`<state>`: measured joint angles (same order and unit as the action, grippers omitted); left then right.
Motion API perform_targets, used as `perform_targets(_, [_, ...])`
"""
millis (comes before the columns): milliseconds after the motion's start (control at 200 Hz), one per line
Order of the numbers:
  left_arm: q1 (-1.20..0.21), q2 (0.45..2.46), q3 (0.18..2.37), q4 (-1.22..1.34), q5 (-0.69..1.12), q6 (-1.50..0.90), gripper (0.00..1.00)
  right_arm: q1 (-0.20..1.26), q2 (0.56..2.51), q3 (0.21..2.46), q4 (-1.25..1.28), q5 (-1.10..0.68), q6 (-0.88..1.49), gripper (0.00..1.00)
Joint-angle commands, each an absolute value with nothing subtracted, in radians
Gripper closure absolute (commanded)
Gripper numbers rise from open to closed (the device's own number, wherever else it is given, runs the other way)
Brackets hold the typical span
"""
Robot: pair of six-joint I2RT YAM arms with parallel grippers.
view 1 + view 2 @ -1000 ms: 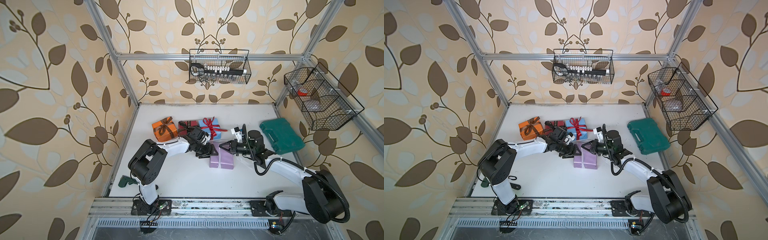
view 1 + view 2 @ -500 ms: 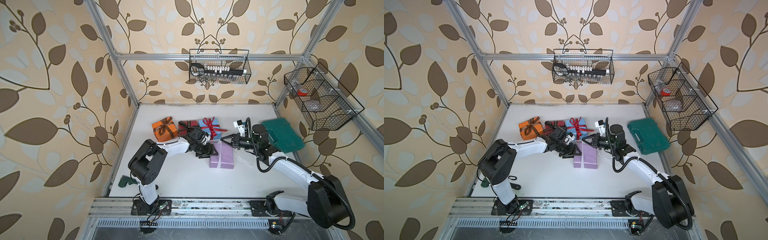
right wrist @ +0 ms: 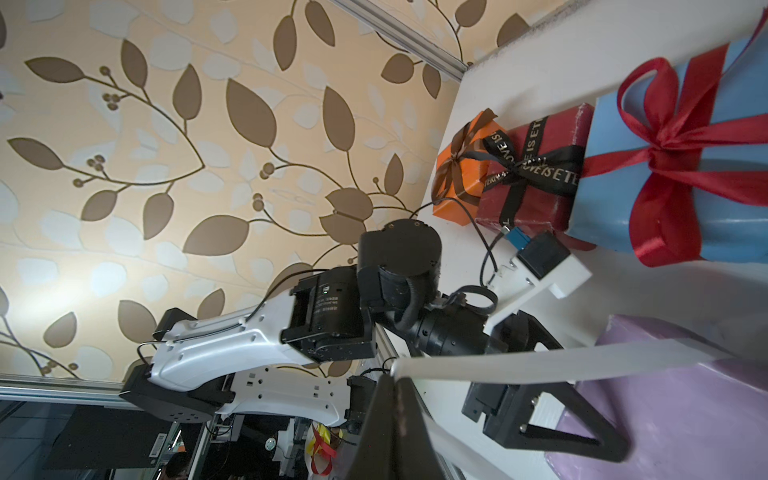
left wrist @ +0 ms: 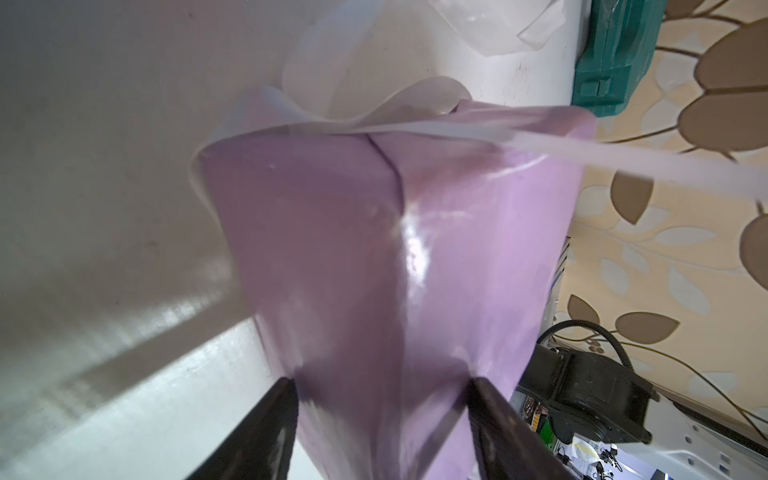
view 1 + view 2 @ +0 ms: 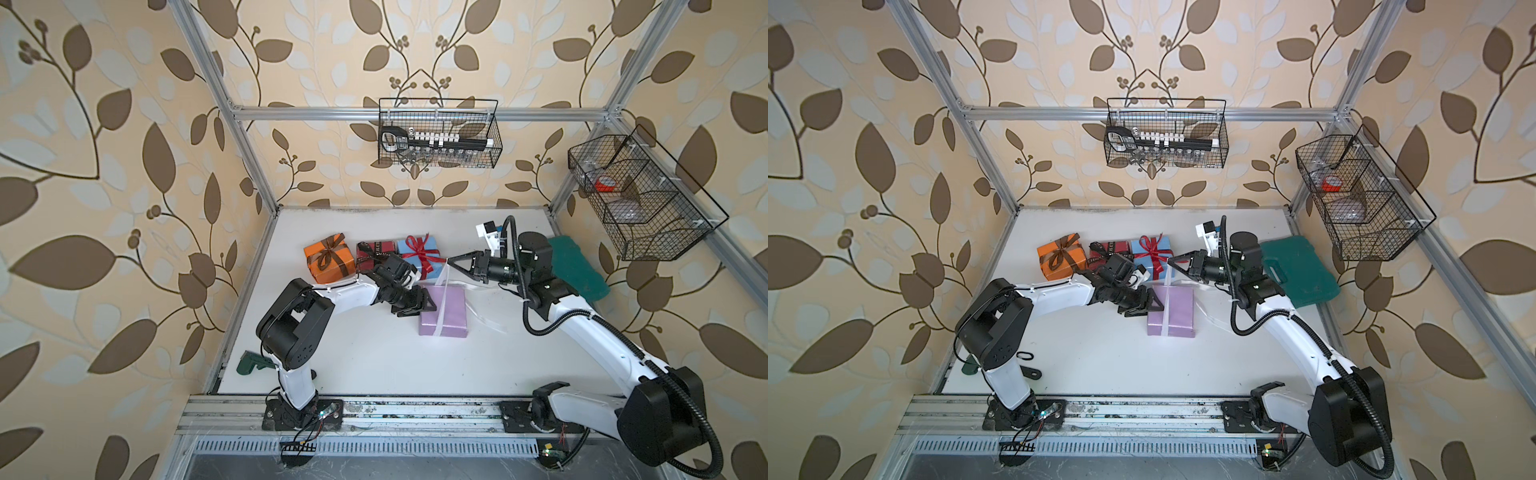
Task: Untie the ribbon bows on the gift boxes
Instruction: Pull the ribbon from the gift box.
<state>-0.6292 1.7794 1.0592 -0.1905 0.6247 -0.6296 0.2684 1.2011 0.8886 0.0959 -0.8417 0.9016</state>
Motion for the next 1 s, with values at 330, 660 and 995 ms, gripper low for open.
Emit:
perform_targets(330, [-0.638,1.720,1.071,-0.232,0.607,-0.605,0.33,0.207,1.180,1.067,0.011,-0.888,0.858,1.00])
perform_targets(660, [-0.637,1.730,1.065,-0.226,0.603,-0.607,0.33,0.176,1.180,1.172,-0.028,-0.901,0.844,1.00])
perform_targets(995, [-0.636,1.750,1.045,-0.215,0.601,-0.607,0.33,0.169,1.223,1.305,-0.072,-0.928,0.827,1.00])
